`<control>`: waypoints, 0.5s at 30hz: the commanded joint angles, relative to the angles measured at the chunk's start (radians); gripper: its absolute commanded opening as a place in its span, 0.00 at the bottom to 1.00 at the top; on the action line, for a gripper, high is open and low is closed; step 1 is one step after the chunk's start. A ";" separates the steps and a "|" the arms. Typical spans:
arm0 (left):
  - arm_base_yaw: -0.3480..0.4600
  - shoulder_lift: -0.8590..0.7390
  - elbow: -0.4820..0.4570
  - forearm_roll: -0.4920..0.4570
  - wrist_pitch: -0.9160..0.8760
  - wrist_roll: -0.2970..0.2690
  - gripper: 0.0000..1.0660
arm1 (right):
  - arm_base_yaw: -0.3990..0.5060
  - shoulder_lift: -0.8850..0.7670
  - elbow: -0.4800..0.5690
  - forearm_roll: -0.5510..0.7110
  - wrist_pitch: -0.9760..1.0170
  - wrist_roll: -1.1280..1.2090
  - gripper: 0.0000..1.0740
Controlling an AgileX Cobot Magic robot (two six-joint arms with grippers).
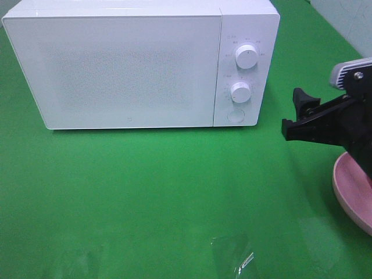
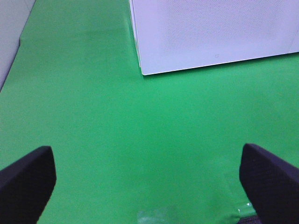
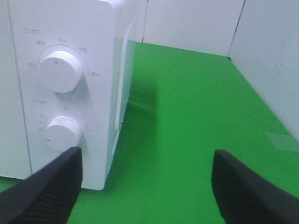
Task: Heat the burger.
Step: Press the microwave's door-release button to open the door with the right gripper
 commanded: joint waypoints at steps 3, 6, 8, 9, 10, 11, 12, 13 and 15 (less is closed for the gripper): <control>-0.006 -0.020 0.002 -0.005 -0.002 -0.006 0.94 | 0.076 0.060 -0.041 0.072 -0.049 -0.007 0.68; -0.006 -0.020 0.002 -0.005 -0.002 -0.006 0.94 | 0.107 0.099 -0.072 0.078 -0.050 0.014 0.68; -0.006 -0.020 0.002 -0.005 -0.002 -0.006 0.94 | 0.123 0.126 -0.093 0.078 -0.050 0.042 0.68; -0.006 -0.020 0.002 -0.005 -0.002 -0.006 0.94 | 0.130 0.140 -0.104 0.078 -0.050 0.052 0.68; -0.006 -0.020 0.002 -0.005 -0.002 -0.006 0.94 | 0.130 0.140 -0.104 0.078 -0.050 0.052 0.68; -0.006 -0.020 0.002 -0.005 -0.002 -0.006 0.94 | 0.138 0.164 -0.124 0.078 -0.050 0.072 0.68; -0.006 -0.020 0.002 -0.005 -0.002 -0.006 0.94 | 0.138 0.185 -0.134 0.071 -0.050 0.094 0.68; -0.006 -0.020 0.002 -0.005 -0.002 -0.006 0.94 | 0.138 0.185 -0.134 0.071 -0.050 0.094 0.68; -0.006 -0.020 0.002 -0.005 -0.002 -0.006 0.94 | 0.138 0.207 -0.138 0.069 -0.058 0.128 0.68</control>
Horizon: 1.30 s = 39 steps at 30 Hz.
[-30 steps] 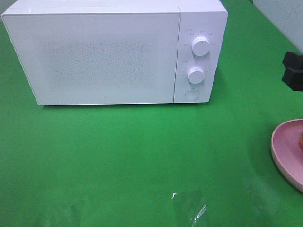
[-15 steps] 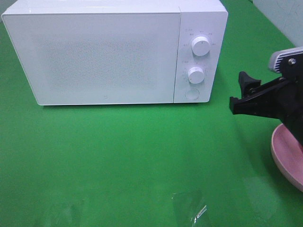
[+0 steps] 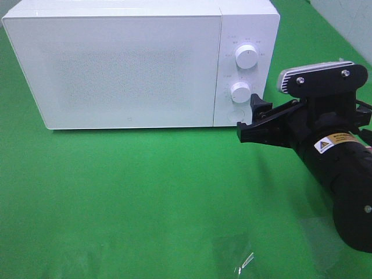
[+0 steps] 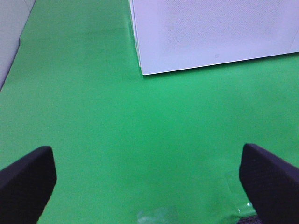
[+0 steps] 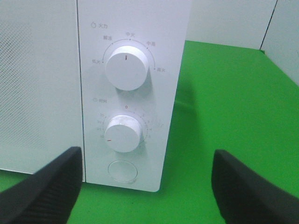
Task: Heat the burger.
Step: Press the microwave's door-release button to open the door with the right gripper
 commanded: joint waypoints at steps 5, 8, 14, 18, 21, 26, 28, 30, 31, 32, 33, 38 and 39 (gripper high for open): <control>-0.006 -0.020 0.002 -0.005 -0.002 -0.006 0.94 | 0.002 0.066 -0.013 -0.011 -0.047 0.149 0.68; -0.006 -0.020 0.002 -0.005 -0.002 -0.006 0.94 | 0.002 0.072 -0.013 -0.012 -0.043 0.295 0.68; -0.006 -0.020 0.002 -0.005 -0.002 -0.006 0.94 | 0.002 0.072 -0.013 -0.011 -0.043 0.528 0.63; -0.006 -0.020 0.002 -0.005 -0.002 -0.006 0.94 | 0.002 0.072 -0.013 -0.014 -0.039 0.850 0.48; -0.006 -0.020 0.002 -0.005 -0.002 -0.006 0.94 | 0.002 0.072 -0.013 -0.020 -0.039 0.972 0.40; -0.006 -0.020 0.002 -0.005 -0.002 -0.006 0.94 | 0.002 0.072 -0.013 -0.023 -0.038 1.230 0.15; -0.006 -0.020 0.002 -0.005 -0.002 -0.006 0.94 | 0.002 0.072 -0.013 -0.015 -0.038 1.292 0.06; -0.006 -0.020 0.002 -0.005 -0.002 -0.006 0.94 | 0.002 0.072 -0.013 -0.015 -0.028 1.406 0.00; -0.006 -0.020 0.002 -0.005 -0.002 -0.006 0.94 | 0.002 0.072 -0.013 -0.015 -0.028 1.406 0.00; -0.006 -0.020 0.002 -0.005 -0.002 -0.006 0.94 | 0.002 0.072 -0.013 -0.015 0.005 1.487 0.00; -0.006 -0.020 0.002 -0.005 -0.002 -0.006 0.94 | 0.002 0.072 -0.013 -0.015 0.005 1.487 0.00; -0.006 -0.020 0.002 -0.005 -0.002 -0.006 0.94 | 0.002 0.072 -0.013 -0.015 0.139 1.623 0.00; -0.006 -0.020 0.002 -0.005 -0.002 -0.006 0.94 | 0.002 0.072 -0.013 -0.011 0.162 1.622 0.00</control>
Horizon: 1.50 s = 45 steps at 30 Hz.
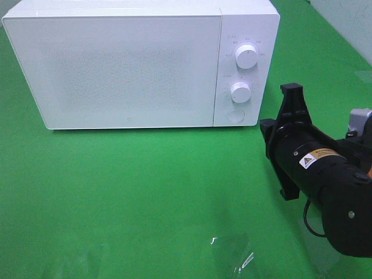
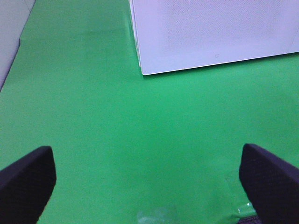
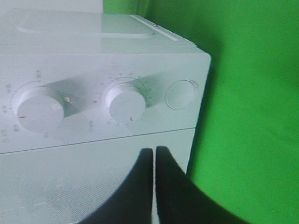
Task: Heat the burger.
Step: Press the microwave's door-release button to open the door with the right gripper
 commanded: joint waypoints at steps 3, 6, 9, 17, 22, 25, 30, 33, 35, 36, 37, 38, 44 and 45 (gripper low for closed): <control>-0.006 -0.020 0.002 -0.005 -0.002 -0.006 0.94 | -0.001 -0.002 -0.008 0.001 0.050 0.018 0.00; -0.006 -0.020 0.002 -0.005 -0.002 -0.006 0.94 | -0.003 -0.002 -0.008 0.003 0.062 0.018 0.00; -0.006 -0.020 0.002 -0.005 -0.002 -0.006 0.94 | -0.003 0.008 -0.008 0.003 0.051 0.018 0.00; -0.006 -0.020 0.002 -0.005 -0.002 -0.006 0.94 | -0.003 0.108 -0.042 -0.026 0.044 0.092 0.00; -0.006 -0.020 0.002 -0.005 -0.002 -0.006 0.94 | -0.004 0.158 -0.080 -0.034 0.041 0.097 0.00; -0.006 -0.020 0.002 -0.005 -0.002 -0.006 0.94 | -0.027 0.177 -0.103 -0.063 0.050 0.097 0.00; -0.006 -0.020 0.002 -0.005 -0.002 -0.006 0.94 | -0.087 0.198 -0.139 -0.137 0.051 0.097 0.00; -0.006 -0.020 0.002 -0.005 -0.002 -0.006 0.94 | -0.135 0.221 -0.182 -0.182 0.067 0.097 0.00; -0.006 -0.020 0.002 -0.005 -0.002 -0.006 0.94 | -0.156 0.236 -0.205 -0.196 0.079 0.097 0.00; -0.006 -0.020 0.002 -0.005 -0.002 -0.006 0.94 | -0.170 0.253 -0.225 -0.209 0.082 0.097 0.00; -0.006 -0.020 0.002 -0.005 -0.002 -0.006 0.94 | -0.170 0.253 -0.225 -0.209 0.082 0.097 0.00; -0.006 -0.020 0.002 -0.005 -0.002 -0.006 0.94 | -0.181 0.266 -0.244 -0.222 0.091 0.099 0.00; -0.006 -0.020 0.002 -0.005 -0.002 -0.006 0.94 | -0.219 0.307 -0.302 -0.286 0.109 0.138 0.00; -0.006 -0.020 0.002 -0.005 -0.002 -0.006 0.94 | -0.227 0.328 -0.323 -0.299 0.109 0.138 0.00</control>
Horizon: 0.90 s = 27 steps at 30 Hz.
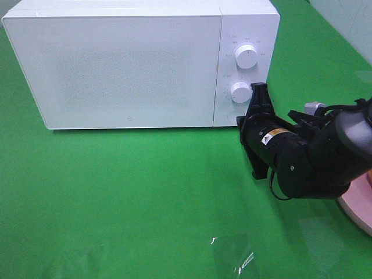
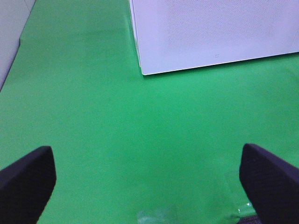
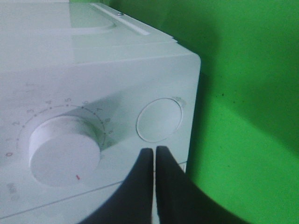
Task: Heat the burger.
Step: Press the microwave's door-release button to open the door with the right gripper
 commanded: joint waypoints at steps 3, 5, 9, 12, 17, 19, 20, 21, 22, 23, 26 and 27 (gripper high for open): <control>-0.006 -0.020 0.002 -0.005 -0.002 -0.006 0.94 | -0.024 0.038 -0.054 -0.039 0.026 0.008 0.00; -0.006 -0.020 0.002 -0.005 -0.002 -0.006 0.94 | -0.025 0.048 -0.066 -0.030 0.031 0.010 0.00; -0.006 -0.020 0.002 -0.005 -0.002 -0.006 0.94 | -0.034 0.081 -0.093 -0.023 0.032 0.010 0.00; -0.006 -0.020 0.002 -0.005 -0.002 -0.006 0.94 | -0.038 0.103 -0.111 -0.021 0.031 0.010 0.00; -0.006 -0.020 0.002 -0.005 -0.002 -0.006 0.94 | -0.050 0.108 -0.125 -0.015 0.025 0.003 0.00; -0.006 -0.020 0.002 -0.005 -0.002 -0.006 0.94 | -0.060 0.108 -0.129 -0.021 0.028 0.003 0.00; -0.006 -0.020 0.002 -0.005 -0.002 -0.006 0.94 | -0.060 0.108 -0.129 -0.021 0.028 0.003 0.00; -0.006 -0.020 0.002 -0.005 -0.002 -0.006 0.94 | -0.060 0.108 -0.129 -0.016 0.023 0.001 0.00; -0.006 -0.020 0.002 -0.005 -0.002 -0.006 0.94 | -0.060 0.108 -0.129 -0.006 0.019 -0.002 0.00; -0.006 -0.020 0.002 -0.005 -0.002 -0.006 0.94 | -0.060 0.108 -0.129 -0.006 0.019 -0.002 0.00; -0.006 -0.020 0.002 -0.005 -0.002 -0.006 0.94 | -0.060 0.108 -0.129 0.005 0.017 -0.006 0.00; -0.006 -0.020 0.002 -0.005 -0.002 -0.006 0.94 | -0.060 0.108 -0.129 0.005 0.017 -0.006 0.00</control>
